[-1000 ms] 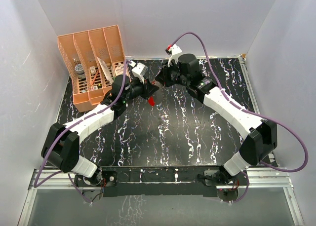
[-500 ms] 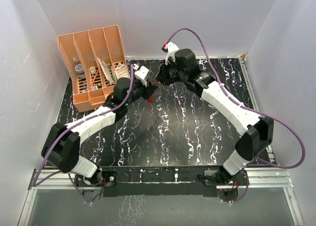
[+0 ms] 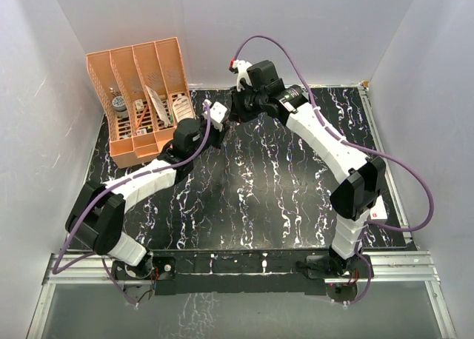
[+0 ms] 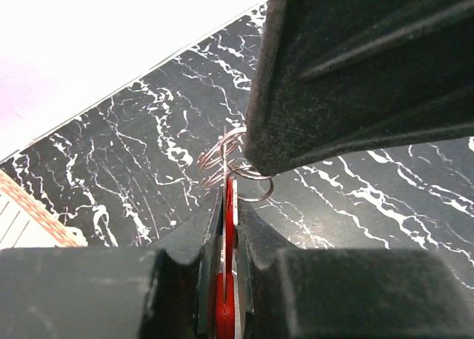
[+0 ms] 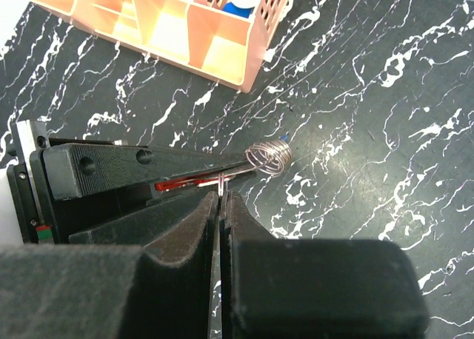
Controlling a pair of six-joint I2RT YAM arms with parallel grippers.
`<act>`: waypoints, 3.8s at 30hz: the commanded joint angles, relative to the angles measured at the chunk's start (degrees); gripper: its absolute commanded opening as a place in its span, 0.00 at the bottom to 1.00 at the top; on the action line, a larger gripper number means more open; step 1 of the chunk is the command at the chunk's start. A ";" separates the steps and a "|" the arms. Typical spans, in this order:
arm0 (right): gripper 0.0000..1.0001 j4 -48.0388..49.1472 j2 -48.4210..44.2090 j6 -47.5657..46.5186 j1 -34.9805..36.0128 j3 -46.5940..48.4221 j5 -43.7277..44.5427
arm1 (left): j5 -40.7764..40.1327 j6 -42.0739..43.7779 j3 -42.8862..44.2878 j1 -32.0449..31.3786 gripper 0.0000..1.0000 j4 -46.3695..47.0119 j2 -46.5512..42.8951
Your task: Put the keys on the keyring
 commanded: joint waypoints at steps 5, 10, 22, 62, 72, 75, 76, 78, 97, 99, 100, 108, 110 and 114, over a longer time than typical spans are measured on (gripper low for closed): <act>0.00 -10.43 -0.55 -2.05 -0.20 3.78 -2.52 | -10.24 5.92 -0.92 1.29 0.11 4.96 0.55; 0.00 -12.24 -0.19 -2.66 -0.20 4.08 -2.54 | -10.87 7.97 -1.95 1.31 0.16 8.60 0.73; 0.00 -12.86 -0.02 -2.52 -0.62 5.40 -2.11 | -9.66 11.55 -4.82 1.29 0.00 14.22 -0.55; 0.27 58.81 -32.71 1.57 -1.05 -49.79 1.03 | 24.71 -29.62 5.82 1.37 0.00 -2.96 -3.84; 0.27 59.28 -31.48 2.50 -0.95 -49.19 -0.33 | 25.94 -30.10 6.16 1.38 0.00 -2.73 -3.36; 0.27 59.19 -30.76 2.82 -1.04 -48.82 -0.72 | 26.16 -30.43 6.30 1.39 0.00 -2.27 -3.23; 0.27 59.18 -30.62 2.85 -1.00 -48.75 -0.82 | 26.38 -30.50 6.39 1.43 0.00 -2.28 -3.15; 0.27 59.49 -30.48 3.01 -0.97 -48.72 -0.94 | 26.69 -31.02 6.52 1.38 0.00 -1.63 -3.01; 0.22 63.07 -29.80 4.34 -1.06 -50.23 -0.23 | 28.57 -33.28 6.62 1.40 0.00 0.79 -2.38; 0.22 63.67 -29.98 4.41 -1.00 -50.66 -0.11 | 29.12 -33.94 6.62 1.38 0.00 1.56 -2.21; 0.22 64.15 -29.99 4.47 -1.00 -50.86 -0.14 | 29.24 -34.15 6.59 1.39 0.00 1.91 -2.10; 0.10 64.66 -29.73 4.80 -0.98 -51.17 0.09 | 29.60 -34.49 6.35 1.29 0.00 2.28 -2.26; 0.04 64.75 -29.67 4.84 -0.98 -51.18 0.12 | 29.61 -34.41 6.40 1.31 0.00 2.29 -2.30; 0.00 64.70 -29.64 4.87 -0.98 -51.19 0.18 | 29.60 -34.32 6.48 1.30 0.00 2.19 -2.13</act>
